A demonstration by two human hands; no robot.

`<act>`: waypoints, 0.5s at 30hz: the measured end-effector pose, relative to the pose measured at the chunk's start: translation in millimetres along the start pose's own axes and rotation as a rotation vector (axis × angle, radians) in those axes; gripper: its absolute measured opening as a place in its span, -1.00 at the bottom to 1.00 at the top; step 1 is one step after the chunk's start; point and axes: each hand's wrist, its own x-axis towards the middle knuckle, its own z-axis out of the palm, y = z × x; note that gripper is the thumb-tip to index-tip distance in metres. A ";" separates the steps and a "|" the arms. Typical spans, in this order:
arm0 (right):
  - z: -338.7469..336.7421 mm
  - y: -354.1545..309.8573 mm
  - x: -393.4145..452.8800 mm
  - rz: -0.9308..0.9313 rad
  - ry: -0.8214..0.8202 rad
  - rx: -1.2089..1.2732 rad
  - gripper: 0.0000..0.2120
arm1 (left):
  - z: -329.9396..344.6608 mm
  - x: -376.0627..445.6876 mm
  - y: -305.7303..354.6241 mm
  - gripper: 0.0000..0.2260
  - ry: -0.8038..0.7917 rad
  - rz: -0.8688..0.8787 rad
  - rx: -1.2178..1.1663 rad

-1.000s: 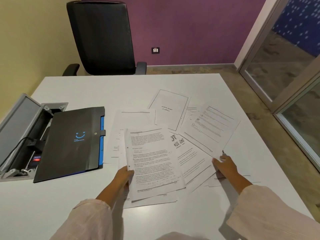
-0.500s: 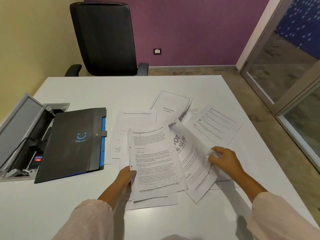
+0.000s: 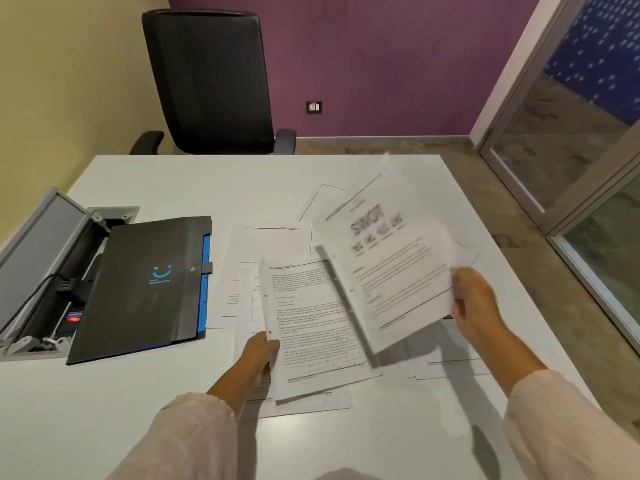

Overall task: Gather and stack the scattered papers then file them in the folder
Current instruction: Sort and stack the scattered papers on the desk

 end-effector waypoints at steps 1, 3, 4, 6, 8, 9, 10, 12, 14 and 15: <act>0.5 16.8 2.3 0.076 -0.008 -0.113 -0.83 | 0.1 -0.9 -0.1 -0.77 -0.004 0.009 -0.006; 2.7 49.6 -1.2 0.141 -0.079 -0.336 -0.87 | 0.2 -3.1 0.0 -0.73 -0.016 0.022 -0.044; 4.9 62.5 -6.9 0.161 -0.111 -0.406 -0.77 | 0.4 -4.4 0.3 -0.71 -0.018 0.023 -0.067; 11.1 80.6 -21.5 0.174 -0.137 -0.437 -0.81 | 1.4 -5.6 0.5 -0.69 -0.015 0.021 -0.094; 16.4 93.5 -34.4 0.230 -0.163 -0.438 -0.83 | 4.6 -8.5 1.3 -0.67 -0.012 0.014 -0.097; 18.2 100.0 -37.0 0.263 -0.173 -0.439 -0.82 | 6.3 -9.9 1.6 -0.66 -0.013 0.019 -0.081; 20.5 104.2 -39.8 0.299 -0.183 -0.440 -0.80 | 8.2 -10.6 1.4 -0.65 -0.013 0.037 -0.061; 23.7 108.7 -42.2 0.342 -0.224 -0.457 -0.83 | 11.2 -12.7 1.2 -0.62 -0.022 0.071 -0.014; 24.1 109.1 -39.7 0.351 -0.274 -0.528 -0.89 | 13.2 -14.0 0.9 -0.63 -0.030 0.084 0.040; 23.6 107.8 -38.0 0.338 -0.296 -0.586 -0.92 | 14.4 -13.5 1.0 -0.64 -0.040 0.090 0.059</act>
